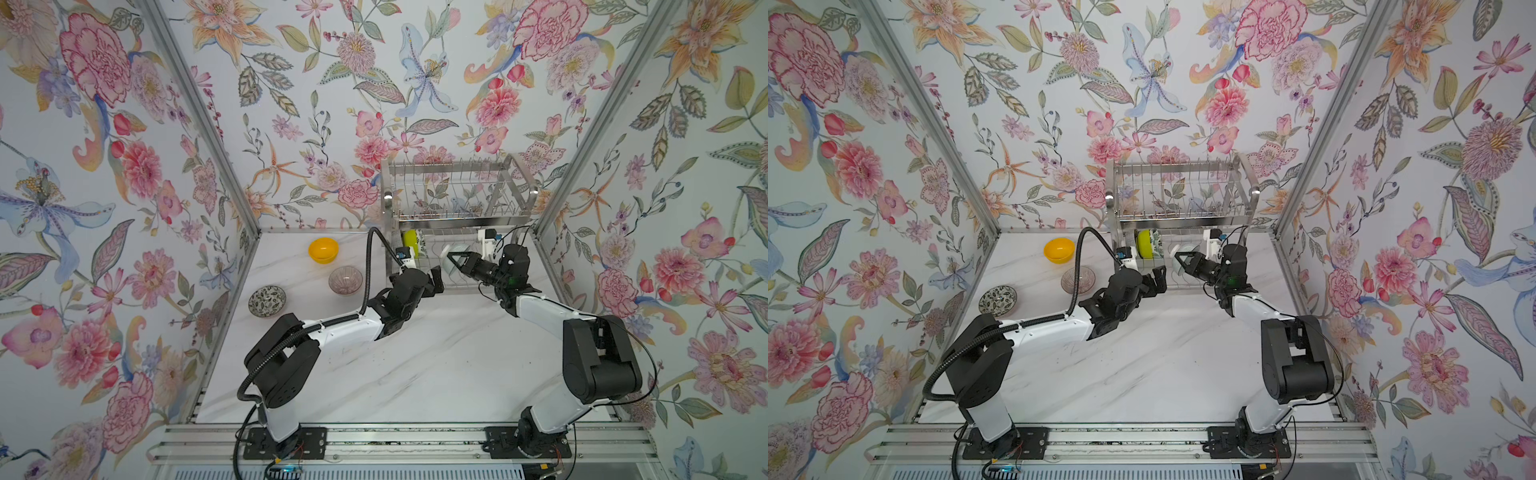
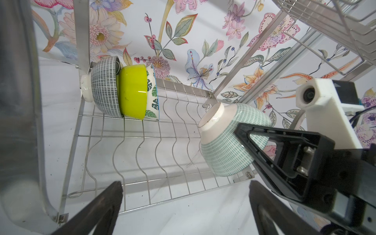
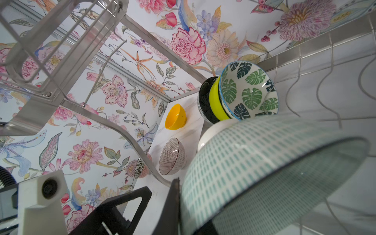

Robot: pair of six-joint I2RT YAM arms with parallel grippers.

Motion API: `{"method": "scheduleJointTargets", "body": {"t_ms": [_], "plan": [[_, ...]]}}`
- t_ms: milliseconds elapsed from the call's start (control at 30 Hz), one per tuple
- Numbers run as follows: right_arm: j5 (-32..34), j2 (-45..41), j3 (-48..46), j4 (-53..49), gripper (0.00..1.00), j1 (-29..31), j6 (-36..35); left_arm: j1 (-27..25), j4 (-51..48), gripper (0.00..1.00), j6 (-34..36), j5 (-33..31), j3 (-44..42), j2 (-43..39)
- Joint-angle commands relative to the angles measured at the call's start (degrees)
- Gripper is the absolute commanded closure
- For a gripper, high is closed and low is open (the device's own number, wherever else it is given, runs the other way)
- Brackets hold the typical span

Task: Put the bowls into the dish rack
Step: 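Lower the mint bowl edgewise into the rack beside the leaf-print bowl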

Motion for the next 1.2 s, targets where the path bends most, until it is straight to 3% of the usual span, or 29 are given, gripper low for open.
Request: {"method": "scheduleJointTargets", "body": {"t_ms": [0, 367, 1167], "plan": [[-2.15, 2.23, 4.02, 6.06, 1.00, -0.37, -2.64, 0.51, -1.55, 0.01, -1.80, -1.98, 2.22, 1.44], [-3.98, 12.69, 12.35, 7.99, 1.00, -0.15, -3.57, 0.76, -2.38, 0.01, -1.10, -3.10, 3.82, 3.38], [-8.74, 32.39, 34.27, 5.66, 1.00, -0.20, -1.87, 4.05, 1.43, 0.01, -1.45, 0.99, 1.83, 4.42]]}}
